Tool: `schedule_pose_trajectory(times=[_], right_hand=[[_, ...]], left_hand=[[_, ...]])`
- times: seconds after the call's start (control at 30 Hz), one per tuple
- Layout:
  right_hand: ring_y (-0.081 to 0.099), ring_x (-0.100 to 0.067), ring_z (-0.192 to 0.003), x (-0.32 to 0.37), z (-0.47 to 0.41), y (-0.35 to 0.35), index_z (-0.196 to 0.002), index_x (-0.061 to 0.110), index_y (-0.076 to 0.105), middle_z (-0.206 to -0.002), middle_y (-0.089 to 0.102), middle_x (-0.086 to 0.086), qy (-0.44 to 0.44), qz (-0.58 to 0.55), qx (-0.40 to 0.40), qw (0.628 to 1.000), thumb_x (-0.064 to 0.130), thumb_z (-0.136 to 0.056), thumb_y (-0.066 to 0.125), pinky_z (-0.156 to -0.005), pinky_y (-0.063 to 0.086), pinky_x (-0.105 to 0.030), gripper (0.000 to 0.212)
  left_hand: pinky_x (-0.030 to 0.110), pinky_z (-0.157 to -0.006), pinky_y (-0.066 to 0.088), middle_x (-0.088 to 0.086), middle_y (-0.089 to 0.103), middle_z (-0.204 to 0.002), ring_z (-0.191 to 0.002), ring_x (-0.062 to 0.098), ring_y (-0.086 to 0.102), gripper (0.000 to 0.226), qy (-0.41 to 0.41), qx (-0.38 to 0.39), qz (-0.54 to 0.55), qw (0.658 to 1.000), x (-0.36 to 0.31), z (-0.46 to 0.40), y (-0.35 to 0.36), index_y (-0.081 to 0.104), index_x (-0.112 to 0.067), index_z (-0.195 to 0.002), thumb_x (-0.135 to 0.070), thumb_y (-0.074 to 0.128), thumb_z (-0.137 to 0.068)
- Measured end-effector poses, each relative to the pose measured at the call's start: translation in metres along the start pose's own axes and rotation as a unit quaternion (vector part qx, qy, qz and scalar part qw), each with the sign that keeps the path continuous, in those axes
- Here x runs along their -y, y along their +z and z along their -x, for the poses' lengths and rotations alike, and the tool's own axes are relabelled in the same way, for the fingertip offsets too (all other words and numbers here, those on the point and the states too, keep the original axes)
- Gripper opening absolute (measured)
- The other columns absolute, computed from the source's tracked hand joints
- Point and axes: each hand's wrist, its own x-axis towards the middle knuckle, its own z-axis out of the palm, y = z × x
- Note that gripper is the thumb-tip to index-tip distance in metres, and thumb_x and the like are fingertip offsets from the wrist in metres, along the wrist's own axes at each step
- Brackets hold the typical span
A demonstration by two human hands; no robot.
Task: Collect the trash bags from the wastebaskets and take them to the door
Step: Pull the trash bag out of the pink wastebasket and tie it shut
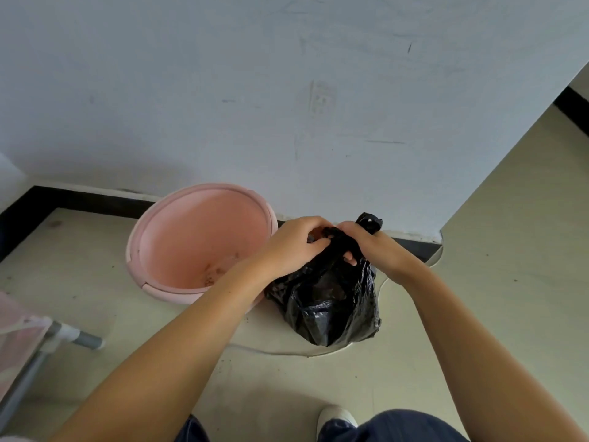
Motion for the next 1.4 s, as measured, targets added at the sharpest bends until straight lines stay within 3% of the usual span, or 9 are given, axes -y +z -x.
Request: schedule_pose_trajectory(times=[0.23,0.33,0.47,0.6,0.73,0.97,1.13,1.3,1.4], right_hand=[[0.061,-0.013,-0.09,-0.018,-0.004,-0.001,-0.122,0.013,0.058,-0.1,0.066,-0.002,-0.002,-0.043,0.026,0.999,0.018,-0.102,0.033,-0.085,0.046,-0.024,0.032],[0.048,-0.012,-0.064,-0.021,-0.004,-0.006,-0.089,-0.001,0.055,-0.07,0.049,-0.005,-0.008,-0.072,0.047,0.996,0.025,-0.102,0.036,-0.071,0.037,-0.027,0.035],[0.043,-0.015,-0.064,-0.026,-0.004,-0.015,-0.094,-0.001,0.058,-0.063,0.044,-0.002,0.008,-0.183,0.083,0.98,0.038,-0.099,0.038,-0.077,0.035,-0.029,0.045],[0.048,-0.017,-0.074,-0.027,0.0,-0.022,-0.083,0.001,0.063,-0.075,0.052,-0.012,-0.028,-0.134,0.143,0.98,0.027,-0.088,0.06,-0.073,0.04,-0.023,0.026],[0.05,-0.011,-0.073,-0.036,-0.003,-0.023,-0.093,0.013,0.059,-0.08,0.055,0.003,-0.044,0.032,0.066,0.996,0.001,-0.09,0.056,-0.07,0.04,-0.02,0.012],[0.063,-0.017,-0.083,-0.049,-0.007,0.006,-0.097,0.015,0.058,-0.088,0.067,-0.001,-0.124,0.077,-0.131,0.981,0.012,-0.088,0.061,-0.074,0.048,-0.025,0.01],[0.065,-0.007,-0.093,-0.053,-0.002,0.012,-0.1,0.013,0.068,-0.097,0.071,-0.001,-0.131,-0.03,-0.109,0.985,0.011,-0.089,0.063,-0.084,0.048,-0.016,0.013],[0.044,-0.051,-0.121,-0.067,-0.008,0.008,-0.107,0.042,0.068,-0.125,0.052,-0.035,-0.007,-0.095,-0.119,0.988,0.05,-0.092,0.047,-0.103,0.035,-0.063,0.027],[0.054,-0.038,-0.12,-0.08,-0.014,0.0,-0.101,0.041,0.068,-0.123,0.064,-0.018,0.034,-0.103,-0.161,0.981,0.046,-0.097,0.039,-0.107,0.039,-0.053,0.03]], left_hand=[[0.01,-0.072,0.04,0.0,0.055,-0.1,-0.085,0.009,0.054,0.012,-0.012,-0.226,0.064,0.972,0.002,-0.002,0.01,0.054,-0.007,-0.1,-0.017,0.048,-0.095],[0.022,-0.093,0.044,0.001,0.061,-0.117,-0.106,0.007,0.057,0.032,-0.048,-0.073,0.237,0.968,0.01,0.003,0.018,0.047,-0.012,-0.12,-0.022,0.056,-0.092],[0.039,-0.111,0.032,-0.014,0.063,-0.116,-0.12,0.008,0.053,0.052,0.0,0.058,0.058,0.997,0.031,0.004,0.031,0.042,-0.033,-0.132,-0.024,0.061,-0.084],[0.026,-0.071,0.04,-0.001,0.062,-0.074,-0.072,0.014,0.055,0.02,-0.055,0.027,0.128,0.99,0.024,-0.001,0.025,0.068,-0.01,-0.089,-0.004,0.049,-0.087],[0.019,-0.06,0.037,0.0,0.048,-0.057,-0.053,0.009,0.045,0.04,-0.091,0.083,0.219,0.968,0.021,0.002,0.027,0.058,-0.022,-0.054,-0.008,0.045,-0.089],[0.028,-0.07,0.046,0.002,0.064,-0.066,-0.066,0.015,0.059,0.064,-0.238,0.103,0.351,0.9,0.027,-0.005,0.049,0.073,-0.016,-0.079,-0.056,0.026,-0.097],[0.032,-0.078,0.048,0.005,0.066,-0.084,-0.085,0.023,0.061,0.032,-0.355,0.0,0.519,0.778,0.041,-0.013,0.056,0.07,-0.011,-0.085,-0.042,0.065,-0.084],[0.027,-0.076,0.046,0.002,0.063,-0.082,-0.083,0.014,0.06,0.013,-0.292,-0.085,0.657,0.69,0.044,-0.006,0.059,0.062,-0.009,-0.093,-0.021,0.055,-0.093],[0.028,-0.074,0.047,0.007,0.058,-0.078,-0.076,0.017,0.058,0.013,-0.246,-0.106,0.722,0.638,0.041,0.002,0.056,0.055,-0.008,-0.08,-0.01,0.05,-0.091]])
